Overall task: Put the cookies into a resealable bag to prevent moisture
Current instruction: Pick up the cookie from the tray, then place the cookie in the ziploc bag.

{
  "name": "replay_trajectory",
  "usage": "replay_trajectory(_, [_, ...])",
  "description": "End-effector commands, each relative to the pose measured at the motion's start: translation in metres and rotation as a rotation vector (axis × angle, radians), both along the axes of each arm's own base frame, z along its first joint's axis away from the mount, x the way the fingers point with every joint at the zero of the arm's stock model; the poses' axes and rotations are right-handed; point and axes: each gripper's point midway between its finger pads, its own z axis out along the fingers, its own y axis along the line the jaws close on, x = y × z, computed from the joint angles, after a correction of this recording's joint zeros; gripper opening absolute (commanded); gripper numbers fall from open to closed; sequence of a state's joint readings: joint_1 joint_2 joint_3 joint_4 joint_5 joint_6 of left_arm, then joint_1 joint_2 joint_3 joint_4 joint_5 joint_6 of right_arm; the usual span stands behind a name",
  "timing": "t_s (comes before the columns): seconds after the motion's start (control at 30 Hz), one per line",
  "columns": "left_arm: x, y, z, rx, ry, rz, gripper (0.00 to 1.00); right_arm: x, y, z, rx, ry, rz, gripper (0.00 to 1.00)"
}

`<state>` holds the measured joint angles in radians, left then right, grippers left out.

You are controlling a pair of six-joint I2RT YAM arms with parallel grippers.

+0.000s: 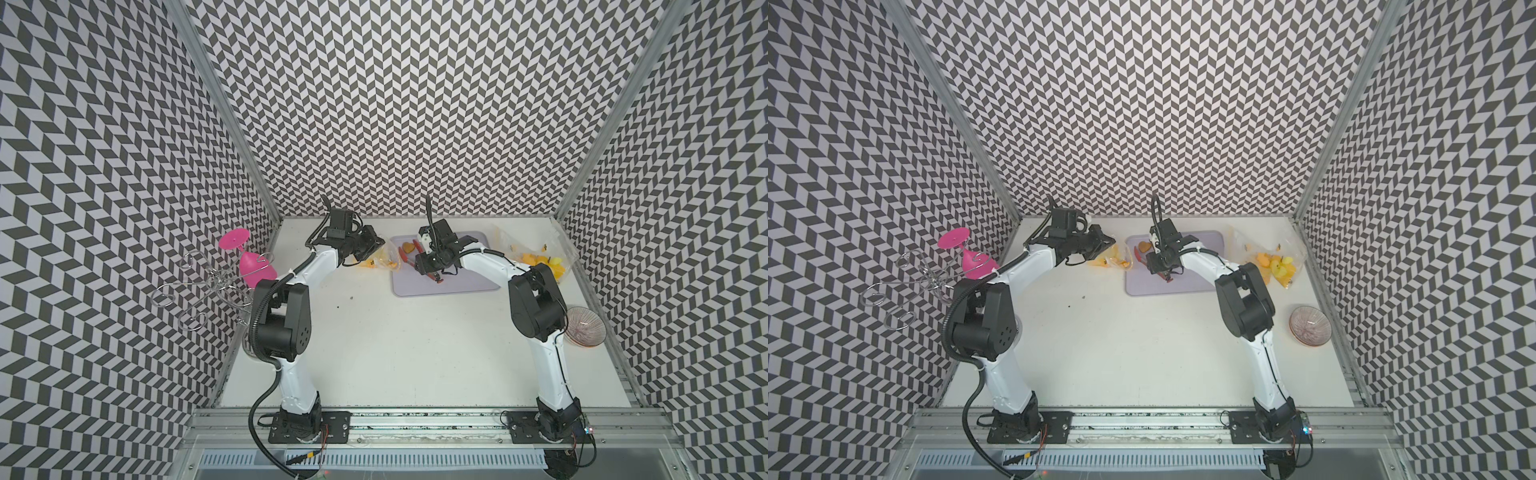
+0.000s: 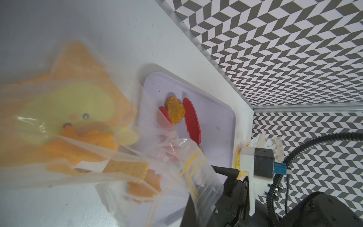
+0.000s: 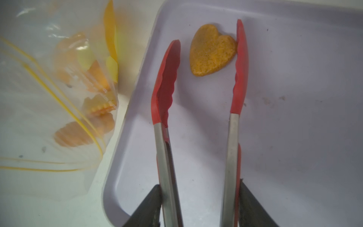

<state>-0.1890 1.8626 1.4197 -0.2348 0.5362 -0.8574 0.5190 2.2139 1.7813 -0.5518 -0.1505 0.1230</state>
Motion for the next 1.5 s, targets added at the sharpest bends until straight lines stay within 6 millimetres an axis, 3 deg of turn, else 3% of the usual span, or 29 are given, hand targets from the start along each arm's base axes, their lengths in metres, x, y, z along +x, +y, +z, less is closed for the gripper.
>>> replay_trajectory(0.0, [-0.002,0.003,0.023,-0.009,-0.049,-0.001,0.0,0.008,0.004,0.005,0.021,-0.018,0.007,0.51])
replay_trajectory(0.13, [-0.001,0.003,0.023,-0.008,-0.05,-0.002,0.0,0.01,-0.001,0.014,0.024,-0.042,-0.011,0.43])
replay_trajectory(0.3, [-0.001,0.0,0.021,-0.01,-0.047,-0.006,0.0,0.004,-0.014,0.04,0.025,-0.102,-0.049,0.41])
replay_trajectory(0.6, [0.001,-0.014,0.015,-0.014,-0.041,-0.033,0.0,-0.052,-0.061,0.092,0.057,-0.225,-0.153,0.34])
replay_trajectory(0.77, [0.002,-0.02,0.013,-0.014,-0.039,-0.045,0.0,-0.086,-0.061,0.127,0.075,-0.333,-0.081,0.31])
replay_trajectory(0.87, [0.001,-0.024,0.012,-0.015,-0.035,-0.05,0.0,-0.102,-0.047,0.142,0.066,-0.406,0.003,0.31])
replay_trajectory(0.97, [0.001,-0.026,0.01,-0.015,-0.033,-0.054,0.0,-0.109,-0.036,0.148,0.006,-0.472,0.052,0.28])
replay_trajectory(1.1, [0.001,-0.029,0.01,-0.014,-0.034,-0.058,0.0,-0.102,-0.031,0.156,-0.097,-0.553,0.032,0.22])
replay_trajectory(1.47, [0.001,-0.032,0.012,-0.019,-0.033,-0.062,0.0,-0.098,-0.008,0.133,-0.262,-0.609,0.093,0.21])
